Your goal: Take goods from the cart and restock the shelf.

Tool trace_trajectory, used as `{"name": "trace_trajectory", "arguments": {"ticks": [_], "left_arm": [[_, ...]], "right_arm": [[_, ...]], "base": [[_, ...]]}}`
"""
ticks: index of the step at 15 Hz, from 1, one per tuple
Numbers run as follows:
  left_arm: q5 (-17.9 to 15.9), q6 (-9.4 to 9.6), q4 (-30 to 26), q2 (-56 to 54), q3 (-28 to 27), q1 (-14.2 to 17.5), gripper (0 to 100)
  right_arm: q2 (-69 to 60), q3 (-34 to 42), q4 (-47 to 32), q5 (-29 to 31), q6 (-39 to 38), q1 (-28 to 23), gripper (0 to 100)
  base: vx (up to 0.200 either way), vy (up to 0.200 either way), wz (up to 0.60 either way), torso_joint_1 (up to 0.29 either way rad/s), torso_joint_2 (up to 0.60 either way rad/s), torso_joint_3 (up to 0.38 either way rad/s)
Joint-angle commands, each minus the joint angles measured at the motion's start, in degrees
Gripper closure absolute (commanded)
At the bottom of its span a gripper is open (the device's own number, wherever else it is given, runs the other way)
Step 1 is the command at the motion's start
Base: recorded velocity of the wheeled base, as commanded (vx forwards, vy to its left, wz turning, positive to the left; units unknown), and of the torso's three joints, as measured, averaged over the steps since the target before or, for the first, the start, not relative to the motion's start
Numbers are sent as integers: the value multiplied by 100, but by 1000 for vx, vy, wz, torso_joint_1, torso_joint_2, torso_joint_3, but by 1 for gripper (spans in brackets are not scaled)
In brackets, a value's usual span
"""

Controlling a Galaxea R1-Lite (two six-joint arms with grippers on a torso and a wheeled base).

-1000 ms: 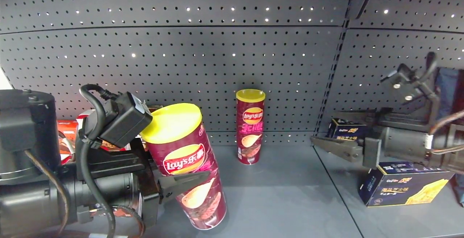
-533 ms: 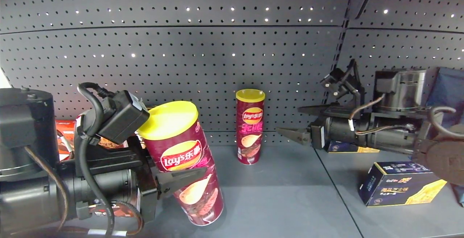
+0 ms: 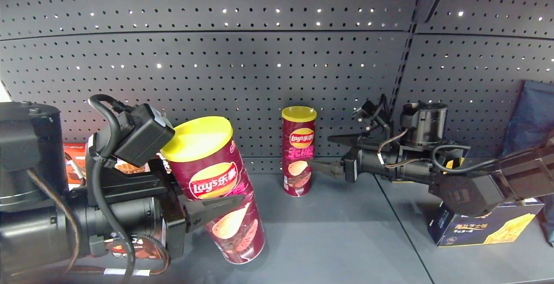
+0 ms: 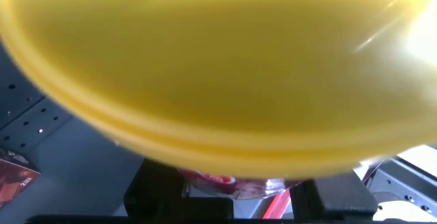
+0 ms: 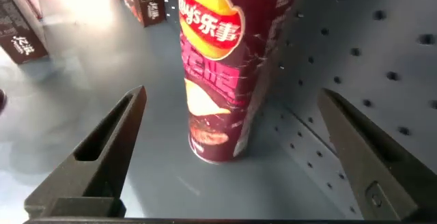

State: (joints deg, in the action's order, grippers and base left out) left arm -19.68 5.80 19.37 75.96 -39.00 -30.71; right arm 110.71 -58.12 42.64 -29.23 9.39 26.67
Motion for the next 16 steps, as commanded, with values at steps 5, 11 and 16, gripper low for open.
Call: {"name": "trace_trajectory", "arguments": {"ticks": [5,11,16], "left_arm": [[-1,0,-3,-2,6,39,100],[-1,0,-3,-2,15,83,100],[-1,0,-3,33,33,83,100]], "right_arm": [[442,-85,113,-162,2,22,0],[1057,-542,121,-144,2,92,0],[1462,-911,121,-144,2,119,0]], "base": [[0,0,0,0,0,0],[0,0,0,0,0,0],[0,0,0,0,0,0]]}}
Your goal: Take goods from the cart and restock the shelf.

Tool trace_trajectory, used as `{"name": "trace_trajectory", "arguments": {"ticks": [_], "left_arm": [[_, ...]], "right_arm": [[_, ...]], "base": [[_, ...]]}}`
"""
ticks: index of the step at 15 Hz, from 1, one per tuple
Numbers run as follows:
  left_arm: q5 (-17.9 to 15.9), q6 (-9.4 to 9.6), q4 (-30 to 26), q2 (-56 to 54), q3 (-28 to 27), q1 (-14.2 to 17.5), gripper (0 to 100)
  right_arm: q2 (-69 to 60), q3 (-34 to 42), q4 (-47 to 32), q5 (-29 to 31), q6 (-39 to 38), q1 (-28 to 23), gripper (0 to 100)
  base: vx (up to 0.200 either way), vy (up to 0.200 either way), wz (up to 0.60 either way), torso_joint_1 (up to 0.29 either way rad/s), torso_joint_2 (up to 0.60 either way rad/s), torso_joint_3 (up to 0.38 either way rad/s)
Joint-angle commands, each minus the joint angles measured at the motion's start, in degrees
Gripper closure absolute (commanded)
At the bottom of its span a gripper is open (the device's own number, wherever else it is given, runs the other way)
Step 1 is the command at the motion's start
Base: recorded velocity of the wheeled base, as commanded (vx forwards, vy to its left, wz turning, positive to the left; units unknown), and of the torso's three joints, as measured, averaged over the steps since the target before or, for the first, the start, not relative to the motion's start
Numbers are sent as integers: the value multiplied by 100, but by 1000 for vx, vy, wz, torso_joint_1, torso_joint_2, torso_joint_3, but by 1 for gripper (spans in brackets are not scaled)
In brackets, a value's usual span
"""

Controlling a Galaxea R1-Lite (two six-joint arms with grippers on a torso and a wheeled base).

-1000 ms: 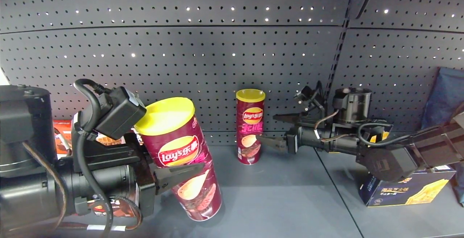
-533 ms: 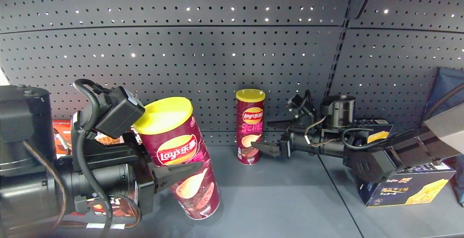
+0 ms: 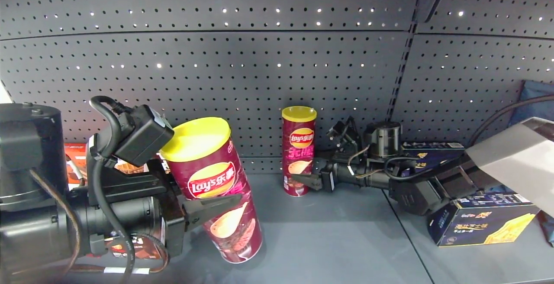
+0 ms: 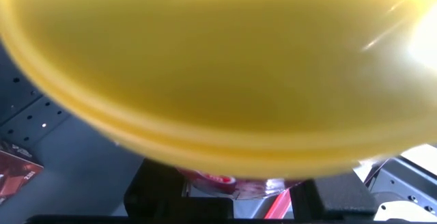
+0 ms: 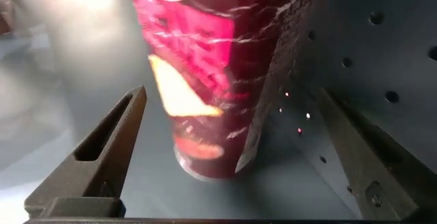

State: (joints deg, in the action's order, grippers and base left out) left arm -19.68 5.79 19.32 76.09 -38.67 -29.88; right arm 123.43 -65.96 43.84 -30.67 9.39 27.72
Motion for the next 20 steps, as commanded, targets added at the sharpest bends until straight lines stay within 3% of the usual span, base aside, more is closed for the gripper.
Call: {"name": "trace_trajectory", "arguments": {"ticks": [1,7,8,12,16,20], "left_arm": [[-1,1,1,20,17,0,100],[-10,-8,1,55,35,0,100],[-10,-8,1,46,35,0,100],[-10,-8,1,37,35,0,100],[-10,-8,1,28,26,0,100],[-10,-8,1,28,8,0,100]], "right_arm": [[261,-233,2,0,-7,49,0],[638,-663,2,-18,-113,207,0],[709,-760,2,17,-121,269,100],[603,-663,2,26,-139,304,100],[-12,-57,11,114,-139,304,100],[-829,1288,723,307,-148,374,100]], "base": [[0,0,0,0,0,0],[0,0,0,0,0,0],[0,0,0,0,0,0],[0,0,0,0,0,0],[0,0,0,0,0,0],[0,0,0,0,0,0]]}}
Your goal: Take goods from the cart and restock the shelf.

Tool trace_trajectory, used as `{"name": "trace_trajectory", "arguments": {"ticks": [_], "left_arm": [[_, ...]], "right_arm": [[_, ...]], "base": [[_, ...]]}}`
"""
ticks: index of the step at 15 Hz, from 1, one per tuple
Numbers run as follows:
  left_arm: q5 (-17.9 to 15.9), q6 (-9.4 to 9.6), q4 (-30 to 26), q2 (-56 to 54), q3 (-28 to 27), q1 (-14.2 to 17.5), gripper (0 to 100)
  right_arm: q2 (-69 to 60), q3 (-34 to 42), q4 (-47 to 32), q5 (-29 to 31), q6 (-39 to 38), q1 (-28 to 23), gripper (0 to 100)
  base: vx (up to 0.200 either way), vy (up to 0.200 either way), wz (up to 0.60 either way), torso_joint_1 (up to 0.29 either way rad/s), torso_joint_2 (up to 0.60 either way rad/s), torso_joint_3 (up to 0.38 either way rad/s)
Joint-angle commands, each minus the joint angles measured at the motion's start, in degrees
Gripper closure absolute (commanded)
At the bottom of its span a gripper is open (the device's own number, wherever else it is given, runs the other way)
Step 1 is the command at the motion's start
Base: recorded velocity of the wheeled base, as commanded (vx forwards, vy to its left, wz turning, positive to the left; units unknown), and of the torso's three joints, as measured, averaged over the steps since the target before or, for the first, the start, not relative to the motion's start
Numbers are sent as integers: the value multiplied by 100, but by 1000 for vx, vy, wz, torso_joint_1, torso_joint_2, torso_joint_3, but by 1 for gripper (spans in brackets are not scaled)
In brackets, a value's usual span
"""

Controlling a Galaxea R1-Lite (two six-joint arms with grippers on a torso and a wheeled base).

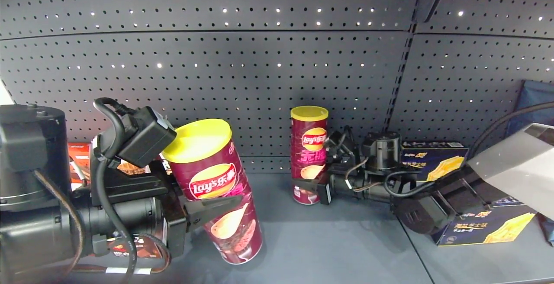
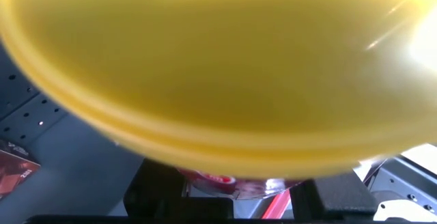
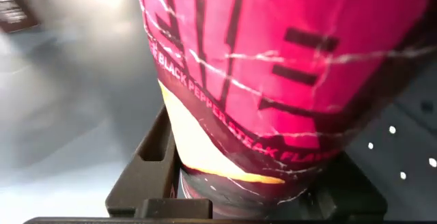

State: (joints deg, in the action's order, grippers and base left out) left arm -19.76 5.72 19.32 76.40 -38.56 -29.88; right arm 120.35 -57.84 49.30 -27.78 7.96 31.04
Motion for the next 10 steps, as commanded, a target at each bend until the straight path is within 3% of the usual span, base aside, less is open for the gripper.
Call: {"name": "trace_trajectory", "arguments": {"ticks": [1,4,10], "left_arm": [[7,0,1,-2,-3,8,100],[16,0,-7,-2,-11,8,100],[25,8,-16,15,-11,8,100]], "right_arm": [[-653,722,282,27,-5,52,100],[-1303,1698,598,212,-14,271,100],[-1848,2532,950,247,-128,676,100]], "base": [[0,0,0,0,0,0],[0,0,0,0,0,0],[0,0,0,0,0,0]]}}
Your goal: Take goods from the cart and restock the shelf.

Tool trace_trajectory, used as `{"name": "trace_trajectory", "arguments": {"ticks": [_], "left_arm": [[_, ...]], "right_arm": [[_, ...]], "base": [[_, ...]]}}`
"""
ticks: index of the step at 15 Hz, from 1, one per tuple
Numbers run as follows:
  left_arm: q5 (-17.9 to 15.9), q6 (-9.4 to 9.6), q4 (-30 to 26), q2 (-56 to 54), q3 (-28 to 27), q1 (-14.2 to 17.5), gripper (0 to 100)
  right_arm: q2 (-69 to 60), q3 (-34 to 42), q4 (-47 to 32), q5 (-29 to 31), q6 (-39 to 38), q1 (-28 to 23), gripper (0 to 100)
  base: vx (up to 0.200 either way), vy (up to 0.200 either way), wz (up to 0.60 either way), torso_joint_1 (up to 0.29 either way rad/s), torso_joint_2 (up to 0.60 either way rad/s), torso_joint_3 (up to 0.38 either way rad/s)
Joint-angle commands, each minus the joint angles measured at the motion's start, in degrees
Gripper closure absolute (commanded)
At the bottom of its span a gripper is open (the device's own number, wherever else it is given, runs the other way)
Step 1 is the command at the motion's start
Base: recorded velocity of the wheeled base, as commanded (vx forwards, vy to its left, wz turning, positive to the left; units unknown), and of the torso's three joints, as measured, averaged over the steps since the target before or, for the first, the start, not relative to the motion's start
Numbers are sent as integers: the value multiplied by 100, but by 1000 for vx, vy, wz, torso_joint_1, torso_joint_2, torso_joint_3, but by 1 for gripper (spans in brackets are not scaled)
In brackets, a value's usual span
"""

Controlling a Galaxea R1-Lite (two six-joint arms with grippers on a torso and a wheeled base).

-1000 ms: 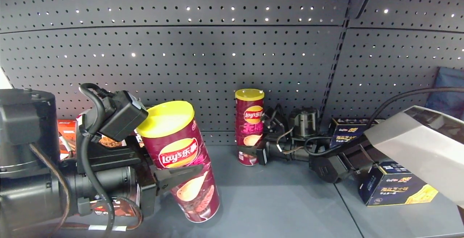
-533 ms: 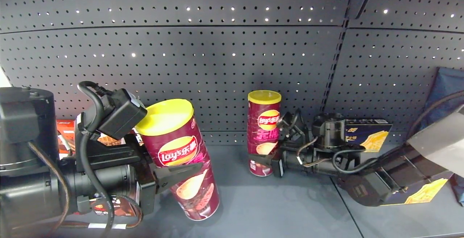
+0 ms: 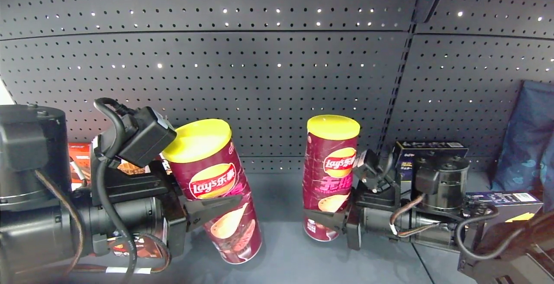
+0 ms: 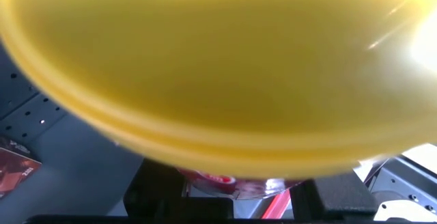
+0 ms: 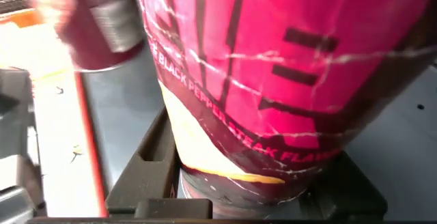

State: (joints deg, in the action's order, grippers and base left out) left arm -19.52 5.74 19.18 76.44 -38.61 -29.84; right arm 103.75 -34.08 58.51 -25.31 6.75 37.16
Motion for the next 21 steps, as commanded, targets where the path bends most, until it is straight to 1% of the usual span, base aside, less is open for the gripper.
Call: {"name": "trace_trajectory", "arguments": {"ticks": [1,4,5,6,8,10,13,17,19,21], "left_arm": [[1,-3,-2,12,11,5,100],[1,6,-10,21,11,5,100],[1,6,-2,21,11,-4,100],[1,6,-2,21,20,-4,100],[1,-3,-2,29,11,-4,100],[1,6,-10,21,11,5,100],[1,6,-10,21,11,5,100],[-8,6,7,100,2,5,100],[-8,6,7,100,11,5,100],[-8,6,7,100,11,5,100]], "right_arm": [[-180,306,195,0,-16,81,100],[-119,614,503,17,-16,213,100],[-83,666,573,123,-16,283,100],[-4,701,670,369,-86,442,100],[84,798,793,483,-227,626,100],[224,895,1004,492,-236,652,100],[268,1097,1074,544,-236,652,100],[462,1132,1189,571,-245,617,100],[681,1123,1443,588,-236,591,100],[760,1097,1470,799,-236,600,100]], "base": [[0,0,0,0,0,0],[0,0,0,0,0,0],[0,0,0,0,0,0],[0,0,0,0,0,0],[0,0,0,0,0,0],[0,0,0,0,0,0],[0,0,0,0,0,0],[0,0,0,0,0,0],[0,0,0,0,0,0],[0,0,0,0,0,0]]}}
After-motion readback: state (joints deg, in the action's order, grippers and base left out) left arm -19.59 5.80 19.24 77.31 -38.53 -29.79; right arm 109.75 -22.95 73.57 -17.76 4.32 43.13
